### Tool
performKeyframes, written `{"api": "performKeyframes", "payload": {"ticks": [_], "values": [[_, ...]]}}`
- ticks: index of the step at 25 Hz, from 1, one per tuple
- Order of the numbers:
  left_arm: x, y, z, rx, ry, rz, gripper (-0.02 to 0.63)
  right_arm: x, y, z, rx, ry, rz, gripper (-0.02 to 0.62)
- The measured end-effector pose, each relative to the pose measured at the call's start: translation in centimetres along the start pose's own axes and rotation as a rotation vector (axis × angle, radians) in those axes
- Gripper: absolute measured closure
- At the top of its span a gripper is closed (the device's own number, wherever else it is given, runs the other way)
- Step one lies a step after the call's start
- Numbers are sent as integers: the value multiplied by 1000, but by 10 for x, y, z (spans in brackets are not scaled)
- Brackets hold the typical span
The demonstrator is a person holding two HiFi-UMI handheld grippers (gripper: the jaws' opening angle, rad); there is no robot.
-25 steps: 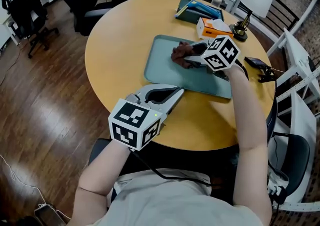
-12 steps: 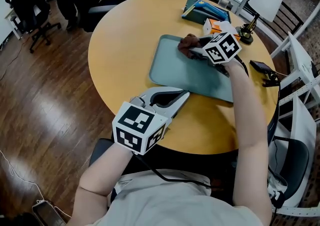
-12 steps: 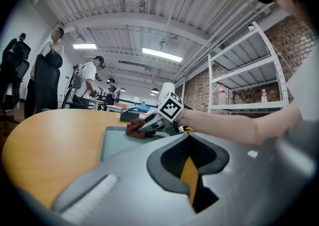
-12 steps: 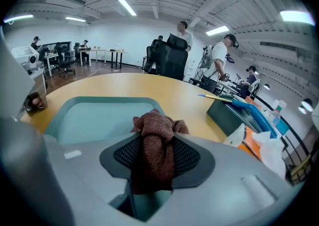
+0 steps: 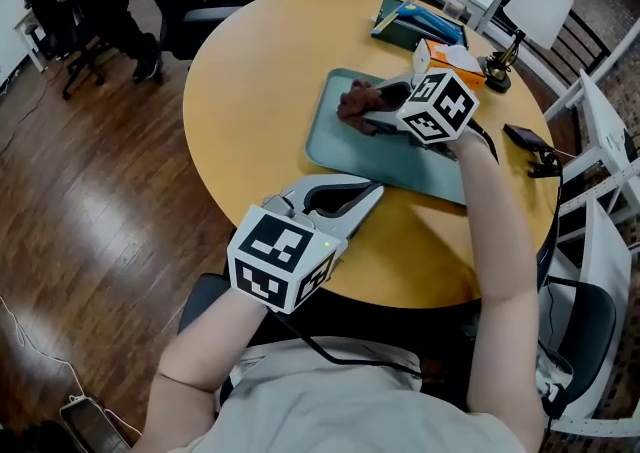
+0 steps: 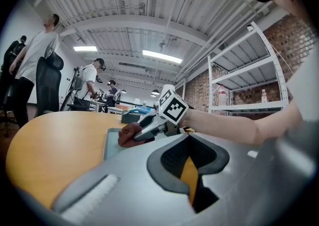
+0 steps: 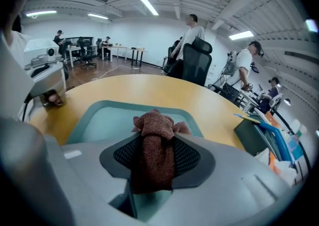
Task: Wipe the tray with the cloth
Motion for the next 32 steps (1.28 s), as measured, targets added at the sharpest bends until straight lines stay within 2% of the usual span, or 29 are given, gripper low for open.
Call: {"api": "performKeyframes", "payload": {"ticks": [8,13,19,22,28,32], "values": [[2,-10,1,-5,-6,-1,604,-28,-16,-60,-170,-136,45,430],[4,-12,1,-17,-1,-3,604,-44,-6,-67,-199,-180,67,430],[3,-15,-2,-37,15,-6,604,-51,8,-60,-212,-181,99,430],[5,-13,-1,-28,12,-9,604,-42,15,-42,-151,-124,106,429],[6,-9,3,-19,13,-18,604,-18,30,3,77,24,56,428],[6,-7,4,-13,16,-19,604,-7,38,24,187,115,29,428]]}}
Point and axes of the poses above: the fingertips, and each gripper's own axes: y forward along the fingers, z to its right, x out of its underside, the point moved 10 cm from there along -y, backward along the fingers, and after that the axes turned 15 degrees about -y, right-handed, at the moved point
